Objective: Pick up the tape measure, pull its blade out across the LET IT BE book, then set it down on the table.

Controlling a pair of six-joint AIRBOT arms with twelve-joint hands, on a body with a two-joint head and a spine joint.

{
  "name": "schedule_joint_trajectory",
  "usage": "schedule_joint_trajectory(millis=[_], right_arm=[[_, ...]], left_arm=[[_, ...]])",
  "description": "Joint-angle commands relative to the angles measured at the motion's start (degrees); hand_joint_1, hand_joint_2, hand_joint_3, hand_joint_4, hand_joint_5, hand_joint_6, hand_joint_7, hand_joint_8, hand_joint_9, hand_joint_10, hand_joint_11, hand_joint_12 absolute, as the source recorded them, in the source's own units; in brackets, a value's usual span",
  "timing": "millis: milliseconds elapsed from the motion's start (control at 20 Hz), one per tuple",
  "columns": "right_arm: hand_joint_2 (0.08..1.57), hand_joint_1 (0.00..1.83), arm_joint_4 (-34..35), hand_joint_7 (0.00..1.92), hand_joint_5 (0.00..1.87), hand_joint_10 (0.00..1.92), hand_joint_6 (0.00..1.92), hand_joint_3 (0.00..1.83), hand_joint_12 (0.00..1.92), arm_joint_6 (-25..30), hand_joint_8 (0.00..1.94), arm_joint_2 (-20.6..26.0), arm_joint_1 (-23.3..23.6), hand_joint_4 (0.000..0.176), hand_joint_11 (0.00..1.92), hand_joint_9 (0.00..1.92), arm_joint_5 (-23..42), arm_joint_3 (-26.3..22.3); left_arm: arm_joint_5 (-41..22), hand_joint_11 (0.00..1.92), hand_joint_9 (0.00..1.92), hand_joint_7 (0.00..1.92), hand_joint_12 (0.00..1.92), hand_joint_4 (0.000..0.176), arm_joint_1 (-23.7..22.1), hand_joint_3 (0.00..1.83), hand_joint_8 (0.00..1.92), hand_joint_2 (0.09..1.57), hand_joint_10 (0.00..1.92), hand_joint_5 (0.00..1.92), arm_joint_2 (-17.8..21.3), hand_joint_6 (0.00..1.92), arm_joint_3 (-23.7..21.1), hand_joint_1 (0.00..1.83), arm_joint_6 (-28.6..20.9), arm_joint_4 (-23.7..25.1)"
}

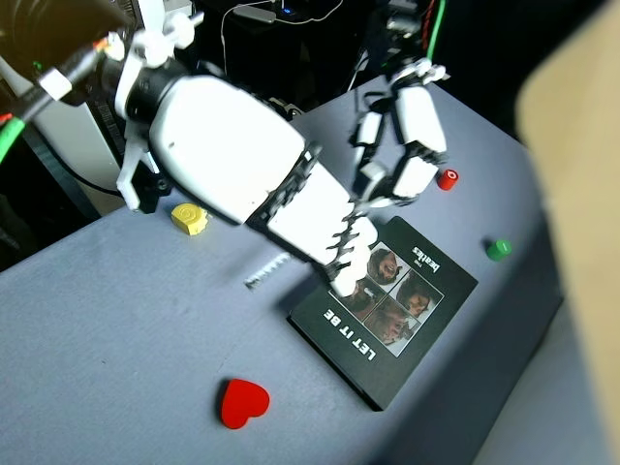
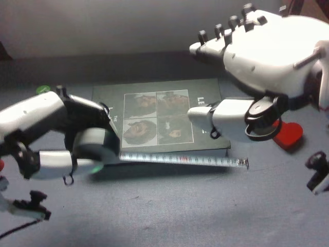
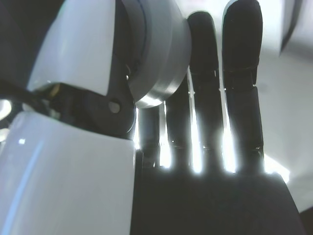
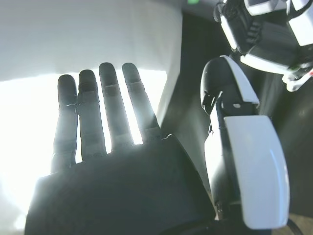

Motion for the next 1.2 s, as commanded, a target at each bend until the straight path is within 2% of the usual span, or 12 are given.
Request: schedule_joint_trajectory(millis=[0, 100, 200, 350, 450, 550, 600, 750, 1000, 1100, 1150], right_arm=[[1.13, 0.49, -4.81, 0.37, 0.31, 0.01, 0.01, 0.0, 0.84, 0.21, 0.01, 0.08, 1.21, 0.0, 0.0, 0.32, -0.61, -0.01], [1.1, 0.67, -4.79, 0.44, 0.37, 0.02, 0.01, 0.0, 0.95, -0.2, 0.01, -0.69, 2.7, 0.0, 0.02, 0.39, 0.53, 1.15], [1.08, 0.83, -4.51, 0.52, 0.45, 0.02, 0.01, 0.0, 0.99, -2.79, 0.01, -4.09, 4.68, 0.0, 0.09, 0.47, -2.12, 3.24], [1.12, 0.94, 6.77, 0.61, 0.55, 0.02, 0.02, 0.01, 1.02, -8.57, 0.01, -10.39, 8.56, 0.0, 0.18, 0.55, -5.87, 8.45], [1.13, 0.95, 6.69, 0.61, 0.56, 0.03, 0.02, 0.01, 1.03, -8.51, 0.01, -12.28, 7.9, 0.0, 0.19, 0.55, -5.66, 10.32], [1.14, 0.96, 1.04, 0.63, 0.59, 0.02, 0.01, 0.0, 1.02, -3.89, 0.01, -12.81, 6.79, 0.0, 0.21, 0.58, -4.42, 11.12], [1.14, 0.97, 0.34, 0.64, 0.6, 0.02, 0.02, 0.0, 1.02, -2.78, 0.01, -13.44, 6.86, 0.0, 0.21, 0.58, -4.27, 11.79], [1.13, 0.96, 2.99, 0.65, 0.6, 0.02, 0.01, 0.0, 1.01, -3.7, 0.01, -17.1, 7.87, 0.0, 0.22, 0.61, -4.67, 15.46], [1.14, 0.96, 8.71, 0.64, 0.59, 0.02, 0.01, 0.0, 1.0, -5.72, 0.01, -23.1, 8.13, 0.0, 0.19, 0.59, -4.47, 21.94], [1.14, 0.96, 12.03, 0.67, 0.63, 0.01, 0.01, 0.0, 0.98, -7.07, 0.01, -24.15, 8.34, 0.0, 0.21, 0.61, -4.86, 23.35], [1.15, 0.97, 12.41, 0.7, 0.66, 0.01, 0.01, 0.0, 0.98, -6.96, 0.01, -24.35, 8.47, 0.0, 0.25, 0.64, -5.28, 23.63]], left_arm=[[-4.93, 0.92, 0.93, 0.95, 1.16, 0.0, -1.03, 0.0, 1.01, 1.12, 1.31, 0.92, 0.52, 0.85, 0.45, 1.38, -1.46, -0.79], [-2.5, 0.9, 0.93, 0.95, 1.17, 0.0, -4.08, 0.0, 1.01, 1.12, 1.3, 0.93, 0.81, 0.85, 2.0, 1.38, -3.2, -1.2], [0.18, 0.9, 0.91, 0.99, 1.17, 0.0, -7.99, 0.0, 0.98, 1.12, 1.32, 0.91, 0.83, 0.85, 3.56, 1.38, -3.88, -2.32], [3.49, 0.92, 0.91, 0.99, 1.18, 0.0, -11.75, 0.0, 0.98, 1.12, 1.32, 0.9, 0.79, 0.86, 4.87, 1.38, -3.99, -5.03], [3.33, 0.94, 0.91, 1.0, 1.17, 0.0, -11.93, 0.0, 0.97, 1.12, 1.32, 0.92, 0.87, 0.85, 5.37, 1.38, -4.61, -5.06], [3.55, 0.94, 0.91, 1.0, 1.16, 0.0, -11.66, 0.0, 0.97, 1.12, 1.32, 0.9, 0.91, 0.86, 5.99, 1.38, -5.79, -4.59], [3.51, 0.94, 0.91, 1.0, 1.16, 0.0, -11.32, 0.0, 0.97, 1.12, 1.32, 0.9, 0.92, 0.87, 6.18, 1.38, -6.5, -4.3], [2.67, 0.91, 0.92, 1.02, 1.15, 0.0, -9.85, 0.0, 0.89, 1.12, 1.31, 0.88, 0.96, 0.94, 7.01, 1.38, -10.78, -1.75], [1.92, 0.91, 0.93, 1.05, 1.14, 0.0, -9.27, 0.0, 0.83, 1.11, 1.29, 0.89, 1.01, 0.95, 7.35, 1.38, -10.85, -1.75], [1.6, 0.91, 0.92, 1.03, 1.15, 0.0, -9.22, 0.0, 0.88, 1.11, 1.3, 0.88, 0.87, 0.93, 7.2, 1.38, -10.86, -1.79], [1.66, 0.94, 0.94, 1.0, 1.13, 0.0, -9.22, 0.0, 0.95, 1.11, 1.29, 0.96, 0.87, 0.8, 7.2, 1.38, -10.86, -1.79]])
